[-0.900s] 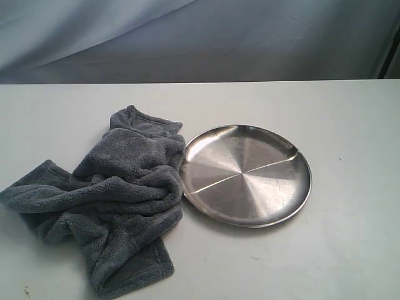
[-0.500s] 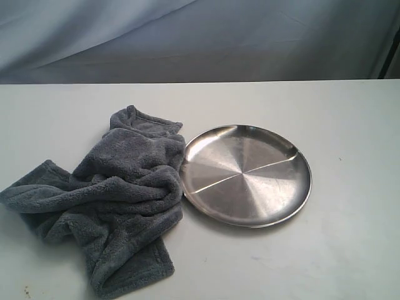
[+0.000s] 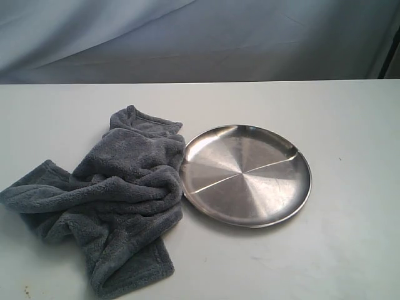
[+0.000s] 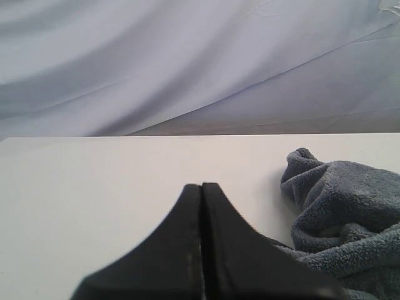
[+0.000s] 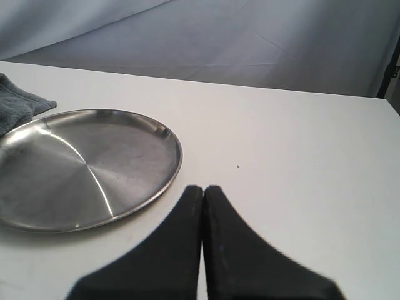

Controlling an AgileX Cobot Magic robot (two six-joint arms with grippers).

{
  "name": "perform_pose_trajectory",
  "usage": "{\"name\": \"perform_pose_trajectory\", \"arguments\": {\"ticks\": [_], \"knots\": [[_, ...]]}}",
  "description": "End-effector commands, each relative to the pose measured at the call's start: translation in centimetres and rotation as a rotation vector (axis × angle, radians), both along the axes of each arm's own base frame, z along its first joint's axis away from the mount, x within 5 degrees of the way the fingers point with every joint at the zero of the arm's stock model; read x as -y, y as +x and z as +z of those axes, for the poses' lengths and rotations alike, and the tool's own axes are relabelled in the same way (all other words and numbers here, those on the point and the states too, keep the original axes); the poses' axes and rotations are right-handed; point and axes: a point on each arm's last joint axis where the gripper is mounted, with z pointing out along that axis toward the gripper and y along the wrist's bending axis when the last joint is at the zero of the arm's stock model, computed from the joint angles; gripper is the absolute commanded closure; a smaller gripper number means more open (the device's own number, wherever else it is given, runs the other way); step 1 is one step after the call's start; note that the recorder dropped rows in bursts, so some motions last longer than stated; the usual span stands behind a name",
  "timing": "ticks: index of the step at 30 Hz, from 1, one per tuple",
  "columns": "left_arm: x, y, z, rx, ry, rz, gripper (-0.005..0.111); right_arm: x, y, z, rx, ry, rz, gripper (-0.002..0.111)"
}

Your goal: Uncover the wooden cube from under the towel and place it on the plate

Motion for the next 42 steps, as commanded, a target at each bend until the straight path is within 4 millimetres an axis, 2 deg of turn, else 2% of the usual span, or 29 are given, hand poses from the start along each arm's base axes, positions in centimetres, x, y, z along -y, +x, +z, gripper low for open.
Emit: {"name": "perform_pose_trajectory", "arguments": {"ticks": [1, 30, 42], "knots": [[0.0, 0.0, -0.1, 0.001, -0.007, 0.003, 0.107, 0.0, 0.0, -0.2, -0.006, 0.009, 0.005, 0.105], [0.0, 0.0, 0.0, 0.013, -0.008, 0.004, 0.107, 0.0, 0.0, -0.2, -0.006, 0.009, 0.005, 0.105], [0.1, 0.0, 1.2, 0.151, -0.442, 0.007, 0.107, 0.0, 0.0, -0.2, -0.006, 0.009, 0.005, 0.105]]}}
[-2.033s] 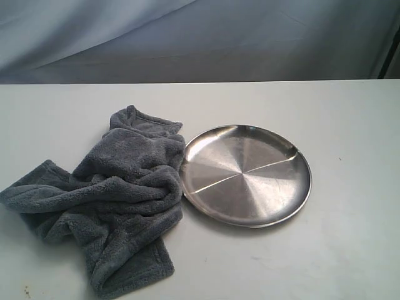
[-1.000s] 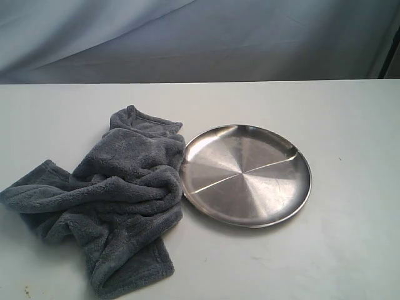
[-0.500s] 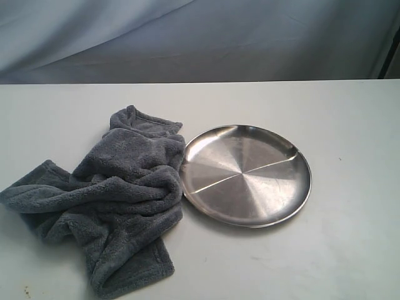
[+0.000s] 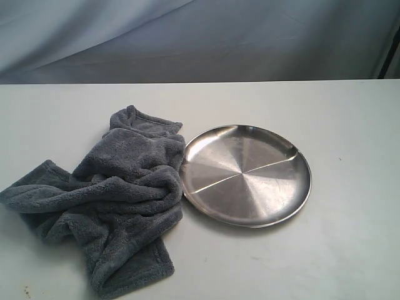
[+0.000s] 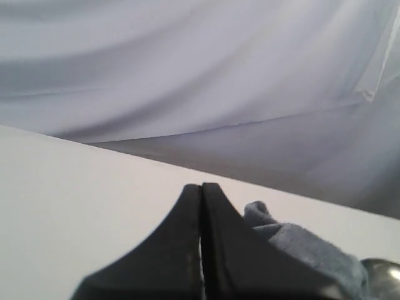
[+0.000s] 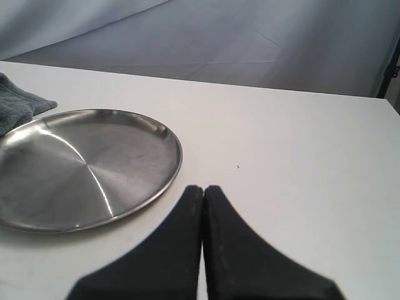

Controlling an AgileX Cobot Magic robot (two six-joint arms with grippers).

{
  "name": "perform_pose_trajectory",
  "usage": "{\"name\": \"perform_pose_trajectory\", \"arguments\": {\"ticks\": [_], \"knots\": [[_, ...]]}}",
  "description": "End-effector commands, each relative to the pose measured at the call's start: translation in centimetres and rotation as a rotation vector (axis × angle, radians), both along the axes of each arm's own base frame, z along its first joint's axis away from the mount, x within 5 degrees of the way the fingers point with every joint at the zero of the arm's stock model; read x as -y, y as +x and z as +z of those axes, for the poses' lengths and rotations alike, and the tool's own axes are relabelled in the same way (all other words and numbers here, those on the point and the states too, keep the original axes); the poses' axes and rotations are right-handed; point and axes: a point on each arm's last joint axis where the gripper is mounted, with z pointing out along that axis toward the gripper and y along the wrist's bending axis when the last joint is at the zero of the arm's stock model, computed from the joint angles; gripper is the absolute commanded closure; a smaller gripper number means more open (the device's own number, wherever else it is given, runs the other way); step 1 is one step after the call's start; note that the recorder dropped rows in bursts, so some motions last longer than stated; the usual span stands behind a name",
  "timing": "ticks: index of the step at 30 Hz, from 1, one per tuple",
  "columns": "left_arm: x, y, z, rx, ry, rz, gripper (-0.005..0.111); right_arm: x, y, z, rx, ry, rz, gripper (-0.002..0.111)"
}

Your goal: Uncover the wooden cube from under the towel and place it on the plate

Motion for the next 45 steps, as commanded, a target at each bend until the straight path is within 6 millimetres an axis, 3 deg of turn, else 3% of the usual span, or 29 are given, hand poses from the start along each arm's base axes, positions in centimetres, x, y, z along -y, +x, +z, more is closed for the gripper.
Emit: {"name": "perform_pose_trajectory", "arguments": {"ticks": [1, 4, 11, 18, 23, 26, 30, 34, 39, 45], "knots": [[-0.1, 0.0, 0.3, 0.052, -0.219, 0.007, 0.107, 0.0, 0.0, -0.2, -0.006, 0.009, 0.005, 0.105], [0.3, 0.0, -0.2, -0.013, -0.244, -0.026, 0.107, 0.0, 0.0, -0.2, -0.006, 0.009, 0.005, 0.105], [1.1, -1.0, 3.7, -0.002, -0.249, -0.110, 0.107, 0.0, 0.0, -0.2, -0.006, 0.009, 0.005, 0.105], [1.8, -2.6, 7.2, -0.067, -0.120, -0.186, 0.107, 0.0, 0.0, -0.2, -0.006, 0.009, 0.005, 0.105], [1.6, -1.8, 9.2, -0.148, -0.016, -0.170, 0.107, 0.0, 0.0, -0.2, -0.006, 0.009, 0.005, 0.105], [1.8, -0.2, 10.5, -0.242, 0.155, -0.251, 0.107, 0.0, 0.0, -0.2, -0.006, 0.009, 0.005, 0.105], [1.6, 2.6, 10.3, -0.582, 0.275, -0.295, 0.107, 0.0, 0.0, -0.2, -0.006, 0.009, 0.005, 0.105], [2.3, 5.0, 10.8, -0.754, 0.294, -0.381, 0.107, 0.0, 0.0, -0.2, -0.006, 0.009, 0.005, 0.105], [3.4, 6.0, 9.4, -0.987, 0.356, -0.512, 0.107, 0.0, 0.0, -0.2, -0.006, 0.009, 0.005, 0.105], [4.4, 5.9, 8.7, -1.070, 0.382, -0.601, 0.107, 0.0, 0.0, -0.2, -0.006, 0.009, 0.005, 0.105]]}}
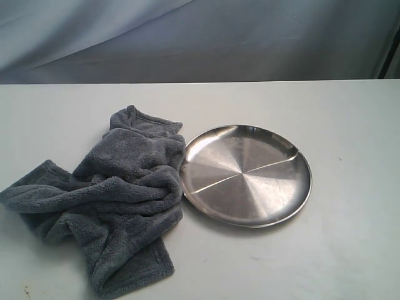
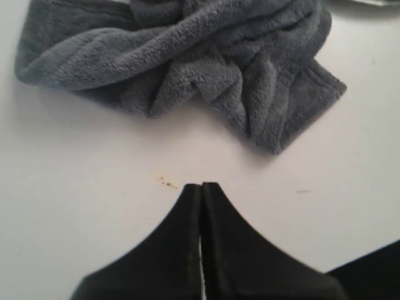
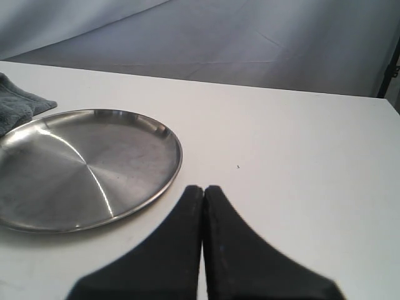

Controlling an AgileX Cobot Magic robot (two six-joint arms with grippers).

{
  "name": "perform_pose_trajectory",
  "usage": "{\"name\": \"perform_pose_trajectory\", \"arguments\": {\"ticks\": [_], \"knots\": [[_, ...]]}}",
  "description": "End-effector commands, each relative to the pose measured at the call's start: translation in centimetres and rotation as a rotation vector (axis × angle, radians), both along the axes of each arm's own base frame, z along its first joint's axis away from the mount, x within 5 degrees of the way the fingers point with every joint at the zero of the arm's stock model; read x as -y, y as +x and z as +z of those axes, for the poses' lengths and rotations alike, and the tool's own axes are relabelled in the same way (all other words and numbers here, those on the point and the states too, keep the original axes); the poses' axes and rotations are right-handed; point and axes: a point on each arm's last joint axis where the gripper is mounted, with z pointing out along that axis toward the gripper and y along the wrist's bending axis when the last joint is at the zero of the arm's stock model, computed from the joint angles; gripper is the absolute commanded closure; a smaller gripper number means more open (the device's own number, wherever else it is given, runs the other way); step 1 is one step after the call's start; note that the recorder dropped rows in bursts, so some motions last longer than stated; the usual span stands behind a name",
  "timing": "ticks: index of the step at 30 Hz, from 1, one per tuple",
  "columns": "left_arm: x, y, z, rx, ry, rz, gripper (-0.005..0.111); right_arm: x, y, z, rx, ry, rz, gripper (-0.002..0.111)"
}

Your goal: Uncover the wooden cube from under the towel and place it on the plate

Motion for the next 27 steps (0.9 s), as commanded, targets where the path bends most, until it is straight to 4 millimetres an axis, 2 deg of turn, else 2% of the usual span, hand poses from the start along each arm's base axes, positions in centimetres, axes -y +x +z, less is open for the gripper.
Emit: {"name": "perform_pose_trajectory", "arguments": {"ticks": [1, 7, 18, 24, 27], "knots": [[0.9, -0.1, -0.2, -0.047, -0.001, -0.061, 0.107, 0.0, 0.0, -0.2, -0.006, 0.009, 0.005, 0.105], [2.1, -0.6, -0.2, -0.070, -0.025, -0.098, 0.107, 0.0, 0.0, -0.2, -0.006, 0.009, 0.005, 0.105], [4.7, -2.3, -0.1, -0.099, -0.062, -0.267, 0.107, 0.0, 0.0, -0.2, -0.006, 0.009, 0.005, 0.105], [5.5, -3.0, 0.3, -0.098, -0.010, -0.364, 0.107, 0.0, 0.0, -0.2, -0.006, 0.009, 0.005, 0.105], [6.2, -2.5, 1.1, -0.103, 0.055, -0.414, 0.107, 0.0, 0.0, -0.2, -0.006, 0.009, 0.005, 0.105]]}}
